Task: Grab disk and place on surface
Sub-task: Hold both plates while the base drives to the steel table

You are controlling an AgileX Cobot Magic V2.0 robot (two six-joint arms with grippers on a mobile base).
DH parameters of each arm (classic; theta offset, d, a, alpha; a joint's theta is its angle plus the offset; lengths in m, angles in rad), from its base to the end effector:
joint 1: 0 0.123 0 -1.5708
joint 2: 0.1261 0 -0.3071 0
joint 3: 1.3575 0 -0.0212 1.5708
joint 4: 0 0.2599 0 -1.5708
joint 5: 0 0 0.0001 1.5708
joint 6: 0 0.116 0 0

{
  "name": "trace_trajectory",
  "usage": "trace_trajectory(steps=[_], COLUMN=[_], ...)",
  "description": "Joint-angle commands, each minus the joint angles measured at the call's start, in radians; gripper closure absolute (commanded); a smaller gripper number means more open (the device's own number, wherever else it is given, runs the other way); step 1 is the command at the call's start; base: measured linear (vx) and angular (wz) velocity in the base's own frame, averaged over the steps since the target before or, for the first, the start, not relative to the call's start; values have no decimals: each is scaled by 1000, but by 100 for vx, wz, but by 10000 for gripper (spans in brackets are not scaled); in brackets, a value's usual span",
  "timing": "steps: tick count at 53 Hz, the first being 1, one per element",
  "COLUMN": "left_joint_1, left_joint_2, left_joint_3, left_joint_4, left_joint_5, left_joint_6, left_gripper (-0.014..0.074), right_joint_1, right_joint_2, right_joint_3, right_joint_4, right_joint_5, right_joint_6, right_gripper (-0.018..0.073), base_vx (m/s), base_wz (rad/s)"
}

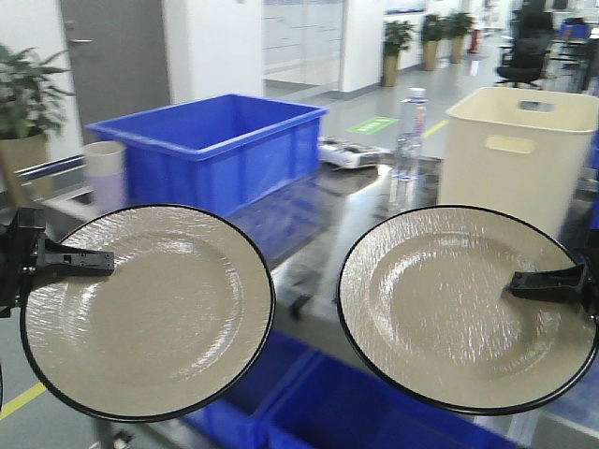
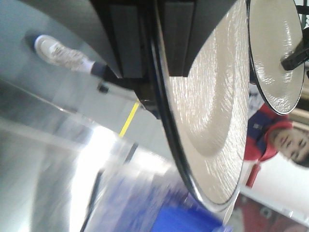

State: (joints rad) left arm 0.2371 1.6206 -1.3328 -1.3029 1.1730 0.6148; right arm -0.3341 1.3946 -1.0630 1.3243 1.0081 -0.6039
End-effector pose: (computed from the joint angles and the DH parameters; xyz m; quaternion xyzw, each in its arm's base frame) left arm 0.3654 -0.0178 0.3577 -0.0270 0.8108 -0.4953 0.3107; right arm 0.3109 -0.0072 0.3492 0.1345 0.8041 0.4479 0.3671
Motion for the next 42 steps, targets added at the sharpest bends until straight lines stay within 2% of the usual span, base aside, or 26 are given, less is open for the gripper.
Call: trace_trajectory(steps=[1, 23, 42], left_joint_1=[1, 1, 1], left_joint_2=[-52, -52, -51], left_joint_3=[-34, -34, -34], left_joint_4=[-145, -145, -145], left_joint_5=[26, 26, 15], left_joint_6=[-15, -15, -15], left_gripper=[601, 601, 601], right_joint_1=[-2, -2, -2], right_joint_2=[-40, -40, -40], right_joint_3=[-33, -33, -33], right_joint_4=[123, 123, 123], right_joint_5=[15, 15, 15], right_joint_6=[4, 4, 4], right_gripper=[568, 568, 568], base_vx=[44, 37, 23], base_wz=[-58, -69, -63])
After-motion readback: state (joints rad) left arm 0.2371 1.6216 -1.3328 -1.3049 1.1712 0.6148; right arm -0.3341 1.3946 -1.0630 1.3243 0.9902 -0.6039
